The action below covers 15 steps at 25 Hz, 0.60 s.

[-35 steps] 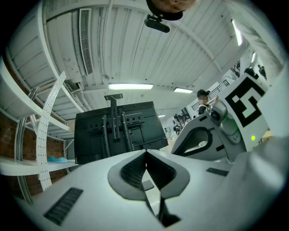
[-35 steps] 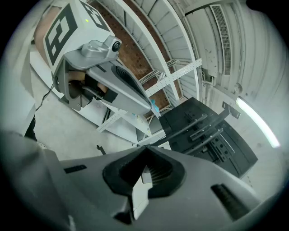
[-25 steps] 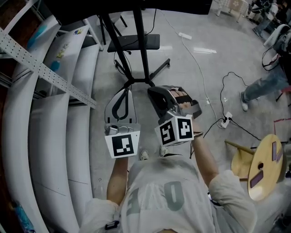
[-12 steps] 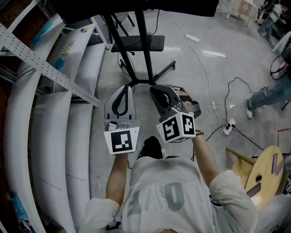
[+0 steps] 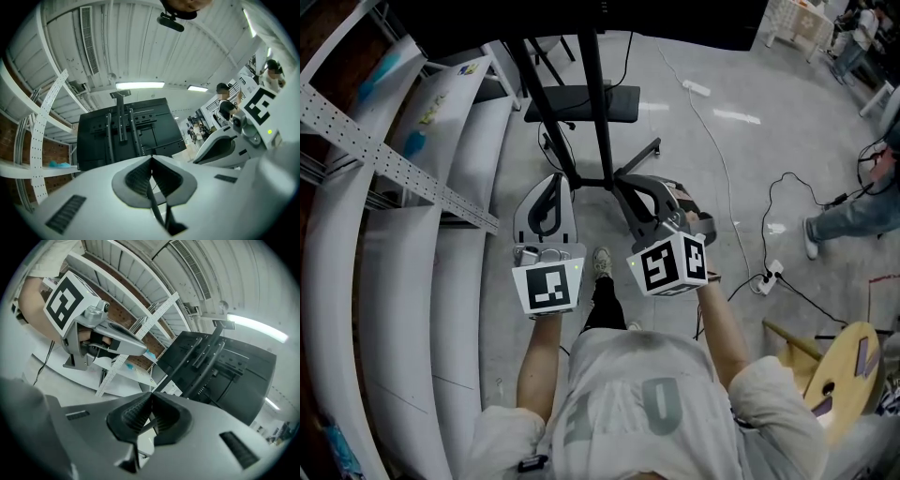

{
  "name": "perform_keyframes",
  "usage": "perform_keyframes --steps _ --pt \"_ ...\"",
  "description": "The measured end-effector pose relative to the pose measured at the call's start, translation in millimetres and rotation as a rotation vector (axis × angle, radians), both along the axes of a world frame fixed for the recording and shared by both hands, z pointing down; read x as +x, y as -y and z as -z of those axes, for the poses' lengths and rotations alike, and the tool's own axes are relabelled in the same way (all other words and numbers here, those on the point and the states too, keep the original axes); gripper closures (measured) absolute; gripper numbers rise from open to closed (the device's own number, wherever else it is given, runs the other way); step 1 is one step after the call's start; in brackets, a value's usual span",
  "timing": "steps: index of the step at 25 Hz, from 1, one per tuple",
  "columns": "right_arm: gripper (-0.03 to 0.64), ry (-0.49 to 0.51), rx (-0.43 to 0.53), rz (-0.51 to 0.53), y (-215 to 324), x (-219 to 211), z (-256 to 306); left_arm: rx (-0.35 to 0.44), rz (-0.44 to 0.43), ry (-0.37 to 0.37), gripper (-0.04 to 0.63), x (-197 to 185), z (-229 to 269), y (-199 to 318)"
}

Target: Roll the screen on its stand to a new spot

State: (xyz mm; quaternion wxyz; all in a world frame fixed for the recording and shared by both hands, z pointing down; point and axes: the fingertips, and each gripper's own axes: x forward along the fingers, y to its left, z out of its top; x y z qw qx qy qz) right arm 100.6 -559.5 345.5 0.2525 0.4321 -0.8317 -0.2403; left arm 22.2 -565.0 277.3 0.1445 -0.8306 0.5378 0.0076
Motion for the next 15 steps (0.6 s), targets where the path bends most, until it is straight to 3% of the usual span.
perform_keyframes --steps 15 --pt "0.597 0.011 0.001 -0.063 217.8 -20.3 11.0 0.002 -0.061 -0.010 0.581 -28.3 8.5 223.3"
